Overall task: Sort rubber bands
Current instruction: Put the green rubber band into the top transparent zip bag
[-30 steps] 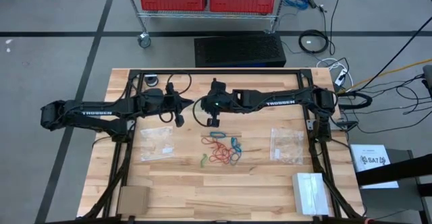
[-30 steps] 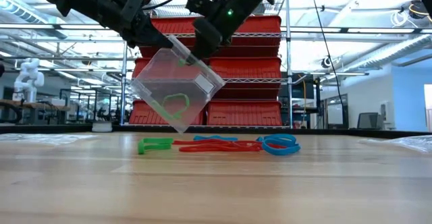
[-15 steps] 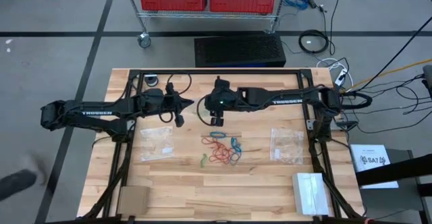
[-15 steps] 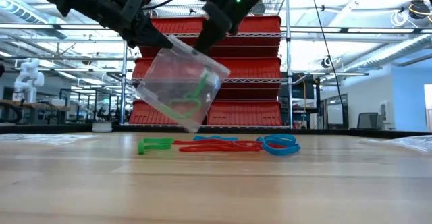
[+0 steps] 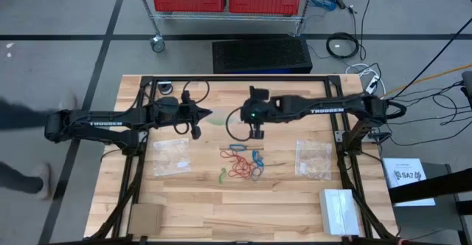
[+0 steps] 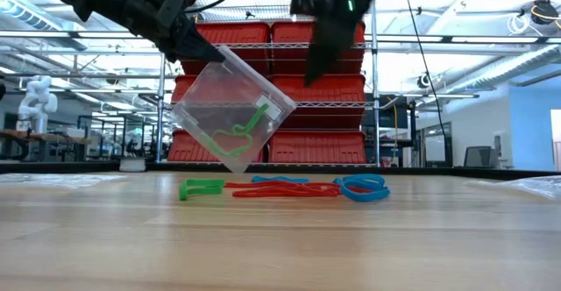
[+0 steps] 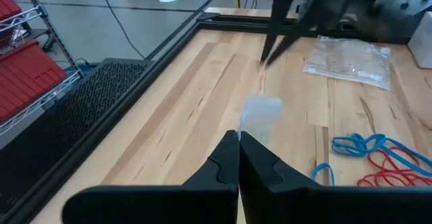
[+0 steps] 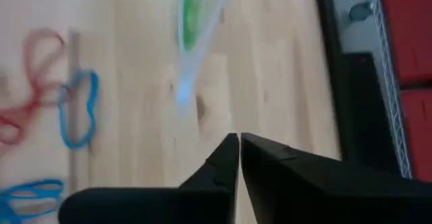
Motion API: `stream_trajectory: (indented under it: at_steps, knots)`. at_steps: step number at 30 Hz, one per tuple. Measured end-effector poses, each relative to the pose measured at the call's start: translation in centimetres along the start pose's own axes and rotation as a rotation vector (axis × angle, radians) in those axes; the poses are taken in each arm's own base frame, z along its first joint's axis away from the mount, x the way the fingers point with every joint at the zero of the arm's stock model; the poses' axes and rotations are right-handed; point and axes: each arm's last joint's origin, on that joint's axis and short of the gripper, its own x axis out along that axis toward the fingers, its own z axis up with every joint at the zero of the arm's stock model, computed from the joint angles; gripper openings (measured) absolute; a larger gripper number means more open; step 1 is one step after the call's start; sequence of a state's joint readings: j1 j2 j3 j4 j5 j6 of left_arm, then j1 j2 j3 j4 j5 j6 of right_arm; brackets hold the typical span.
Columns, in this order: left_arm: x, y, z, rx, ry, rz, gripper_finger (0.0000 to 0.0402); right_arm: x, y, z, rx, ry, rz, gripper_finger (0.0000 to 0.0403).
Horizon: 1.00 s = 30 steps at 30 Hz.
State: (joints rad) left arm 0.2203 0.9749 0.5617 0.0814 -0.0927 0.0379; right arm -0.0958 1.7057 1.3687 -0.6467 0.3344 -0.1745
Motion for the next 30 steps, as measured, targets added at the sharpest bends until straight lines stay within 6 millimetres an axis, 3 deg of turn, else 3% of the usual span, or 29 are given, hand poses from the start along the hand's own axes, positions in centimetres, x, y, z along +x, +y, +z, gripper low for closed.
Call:
stream_trajectory:
  at_steps: [5, 8, 11, 14, 19, 25, 30]
  knots:
    - [0.0, 0.0, 0.2, -0.005, -0.021, -0.010, 0.0000, 3.2, 2.8, -3.6, 0.032, -0.093, 0.006, 0.0002]
    - [0.1, 0.0, 0.2, -0.005, -0.021, -0.014, 0.0000, 3.1, 3.6, -5.4, 0.095, -0.267, 0.063, 0.0001]
    - [0.3, -0.1, 0.3, 0.000, -0.038, -0.033, 0.0000, 2.6, 4.2, -6.5, 0.135, -0.436, 0.244, 0.0001]
    - [0.4, -0.1, 0.2, 0.000, -0.033, -0.036, 0.0000, 1.8, 5.4, -5.8, 0.152, -0.577, 0.445, 0.0001]
    - [1.1, -0.2, -0.3, 0.005, 0.009, -0.038, 0.0000, 2.7, 9.0, -4.0, 0.080, -0.552, 0.545, 0.0011]
    - [2.5, -0.4, -1.0, 0.000, 0.040, -0.039, 0.0000, 5.8, 13.4, -2.0, -0.096, -0.352, 0.505, 0.0066]
    - [3.0, -0.4, -1.1, -0.004, 0.030, -0.038, 0.0000, 7.5, 15.0, 0.1, -0.147, -0.270, 0.476, 0.0128]
